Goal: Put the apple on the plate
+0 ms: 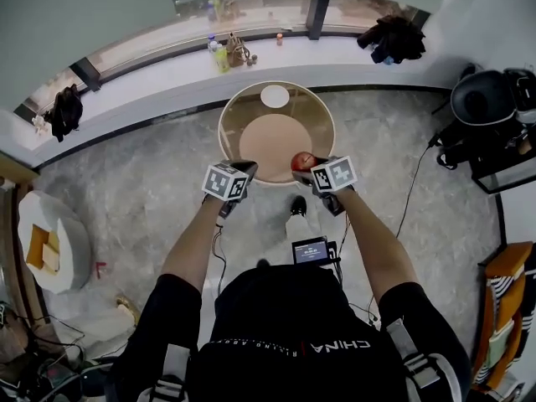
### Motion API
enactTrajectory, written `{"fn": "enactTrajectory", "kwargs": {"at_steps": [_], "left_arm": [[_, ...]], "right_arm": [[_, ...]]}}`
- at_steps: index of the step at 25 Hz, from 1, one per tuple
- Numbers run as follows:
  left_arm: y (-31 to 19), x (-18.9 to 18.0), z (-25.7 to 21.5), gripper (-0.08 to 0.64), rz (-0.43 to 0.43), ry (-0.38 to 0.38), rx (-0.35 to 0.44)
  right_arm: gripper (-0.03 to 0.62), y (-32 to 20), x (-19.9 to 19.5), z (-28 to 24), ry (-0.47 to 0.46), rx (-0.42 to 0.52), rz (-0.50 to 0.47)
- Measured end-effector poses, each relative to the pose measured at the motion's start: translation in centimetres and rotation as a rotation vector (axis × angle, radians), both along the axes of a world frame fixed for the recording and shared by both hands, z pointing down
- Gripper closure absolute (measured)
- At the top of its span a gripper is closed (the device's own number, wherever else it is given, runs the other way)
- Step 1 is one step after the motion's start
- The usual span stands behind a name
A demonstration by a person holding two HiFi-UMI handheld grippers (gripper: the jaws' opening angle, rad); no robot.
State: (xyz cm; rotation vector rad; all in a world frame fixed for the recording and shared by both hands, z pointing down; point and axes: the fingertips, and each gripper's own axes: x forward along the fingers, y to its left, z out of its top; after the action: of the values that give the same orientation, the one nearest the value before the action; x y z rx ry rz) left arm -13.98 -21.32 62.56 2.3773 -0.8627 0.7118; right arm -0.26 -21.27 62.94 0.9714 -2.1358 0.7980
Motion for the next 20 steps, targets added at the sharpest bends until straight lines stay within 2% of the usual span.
{"fn": "enactTrajectory", "kwargs": {"at_steps": [5,10,14,17,20], "left_arm": [[-8.3,2.4,0.3,0.543,-0.012,-0.022,0.01],[-17.8,6.1,-1.3,0.543,-0.05,-0.065,0.001],[-23.8,8.1,-2.4,0.543,-0.079,-0.132,0.073],[-27.1,8.8,-2.6,0.543,-0.081,-0.192,0.107],[-28.8,8.8,-2.5,0.543,-0.097,-0.2,0.088]], "right_arm": [[0.216,-8.6,2.2,1.3,-0.007,-0.01,-0.029],[0.216,-18.5,5.8,-0.4,-0.016,0.009,-0.067],[0.216,-24.4,7.6,-0.8,-0.023,0.016,-0.102],[0.216,-28.0,8.1,-0.8,-0.034,0.011,-0.127],[0.216,-30.5,7.7,-0.8,-0.046,0.007,-0.133]]}}
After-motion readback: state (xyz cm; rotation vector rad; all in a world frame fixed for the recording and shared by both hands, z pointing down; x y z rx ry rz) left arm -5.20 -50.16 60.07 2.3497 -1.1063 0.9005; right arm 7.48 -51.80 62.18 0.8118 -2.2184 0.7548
